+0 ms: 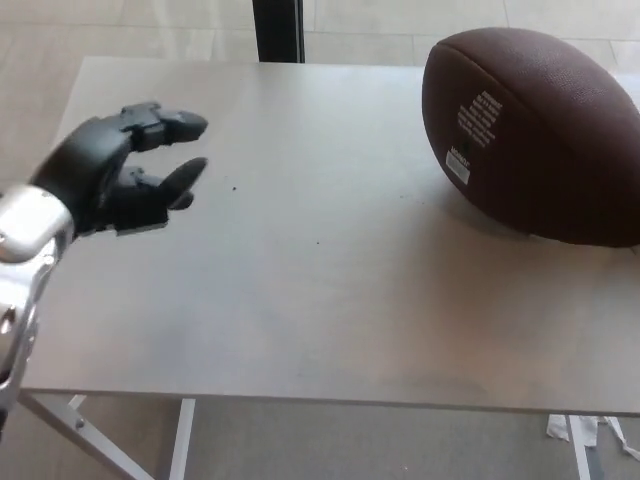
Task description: The robot uses both its hands to grab the left and right ends of a football kept in the middle of the desk infront of it, lifts it up and places it in the palm of a person
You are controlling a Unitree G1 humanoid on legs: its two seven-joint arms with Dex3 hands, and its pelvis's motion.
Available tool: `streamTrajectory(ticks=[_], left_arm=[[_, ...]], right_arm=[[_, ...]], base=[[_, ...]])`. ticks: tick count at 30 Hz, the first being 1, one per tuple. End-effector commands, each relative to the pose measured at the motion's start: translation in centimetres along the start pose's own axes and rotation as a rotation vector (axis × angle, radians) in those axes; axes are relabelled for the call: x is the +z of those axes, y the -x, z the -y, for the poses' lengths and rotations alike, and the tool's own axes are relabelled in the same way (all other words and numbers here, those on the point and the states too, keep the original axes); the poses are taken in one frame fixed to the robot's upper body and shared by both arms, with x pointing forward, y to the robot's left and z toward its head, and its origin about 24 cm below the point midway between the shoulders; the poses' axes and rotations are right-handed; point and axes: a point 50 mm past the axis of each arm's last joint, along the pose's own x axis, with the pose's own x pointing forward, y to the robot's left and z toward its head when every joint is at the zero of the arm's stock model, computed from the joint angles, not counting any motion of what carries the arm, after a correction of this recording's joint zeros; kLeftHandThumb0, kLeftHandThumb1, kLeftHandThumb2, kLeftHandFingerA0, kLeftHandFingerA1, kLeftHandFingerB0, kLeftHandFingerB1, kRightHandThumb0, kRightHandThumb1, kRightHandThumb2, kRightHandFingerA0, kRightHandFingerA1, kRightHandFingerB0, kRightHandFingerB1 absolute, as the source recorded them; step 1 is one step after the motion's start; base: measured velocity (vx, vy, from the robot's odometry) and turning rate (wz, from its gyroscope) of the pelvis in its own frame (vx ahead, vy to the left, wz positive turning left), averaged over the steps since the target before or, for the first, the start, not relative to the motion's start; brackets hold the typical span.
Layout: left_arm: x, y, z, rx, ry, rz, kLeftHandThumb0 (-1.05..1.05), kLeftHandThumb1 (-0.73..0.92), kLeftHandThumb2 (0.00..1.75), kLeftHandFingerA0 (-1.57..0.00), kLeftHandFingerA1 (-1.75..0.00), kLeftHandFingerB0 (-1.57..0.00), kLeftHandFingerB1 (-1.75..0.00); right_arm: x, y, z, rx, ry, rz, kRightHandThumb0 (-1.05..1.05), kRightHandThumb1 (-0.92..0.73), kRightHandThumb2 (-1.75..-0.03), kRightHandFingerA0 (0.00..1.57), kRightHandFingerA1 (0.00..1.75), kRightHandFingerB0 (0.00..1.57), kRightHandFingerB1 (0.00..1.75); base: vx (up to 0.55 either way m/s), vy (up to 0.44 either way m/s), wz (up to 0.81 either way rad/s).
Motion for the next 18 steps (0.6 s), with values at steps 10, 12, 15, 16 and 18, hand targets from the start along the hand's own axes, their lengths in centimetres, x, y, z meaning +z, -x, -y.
streamTrajectory(ticks=[10, 12, 15, 16, 18], left_arm=[[-13.7, 37.7, -12.4, 1.038, 0.263, 0.214, -0.83, 0.8, 0.64, -0.51, -0.64, -0.28, -0.43], [-15.0, 38.3, -12.5, 1.1, 0.285, 0.156, -0.89, 0.79, 0.64, -0.53, -0.66, -0.3, -0.45], [-16.1, 38.7, -12.6, 1.144, 0.301, 0.106, -0.89, 0.8, 0.64, -0.53, -0.66, -0.32, -0.45], [-16.3, 38.8, -12.6, 1.15, 0.303, 0.098, -0.89, 0.8, 0.64, -0.53, -0.66, -0.32, -0.45], [-17.2, 39.4, -12.2, 1.195, 0.328, 0.059, -0.89, 0.71, 1.09, -0.55, -0.71, -0.27, -0.52]], right_arm=[[7.7, 15.7, 20.0, -0.108, 0.445, 0.256, -0.64, -0.64, -1.0, 0.67, 0.69, 0.39, 0.52], [7.1, 15.8, 21.9, -0.169, 0.456, 0.256, -0.67, -0.76, -0.63, 0.76, 0.66, 0.49, 0.39], [6.5, 15.9, 24.1, -0.242, 0.484, 0.265, -0.69, -0.74, -0.63, 0.79, 0.67, 0.54, 0.39], [6.3, 15.9, 24.8, -0.281, 0.495, 0.264, -0.69, -0.74, -0.63, 0.79, 0.67, 0.54, 0.39], [5.2, 16.1, 26.9, -0.418, 0.517, 0.192, -0.64, -0.77, -0.64, 0.79, 0.76, 0.54, 0.44]], base=[[0.0, 0.0, 0.0], [0.0, 0.0, 0.0], [0.0, 0.0, 0.0], [0.0, 0.0, 0.0], [0.0, 0.0, 0.0]])
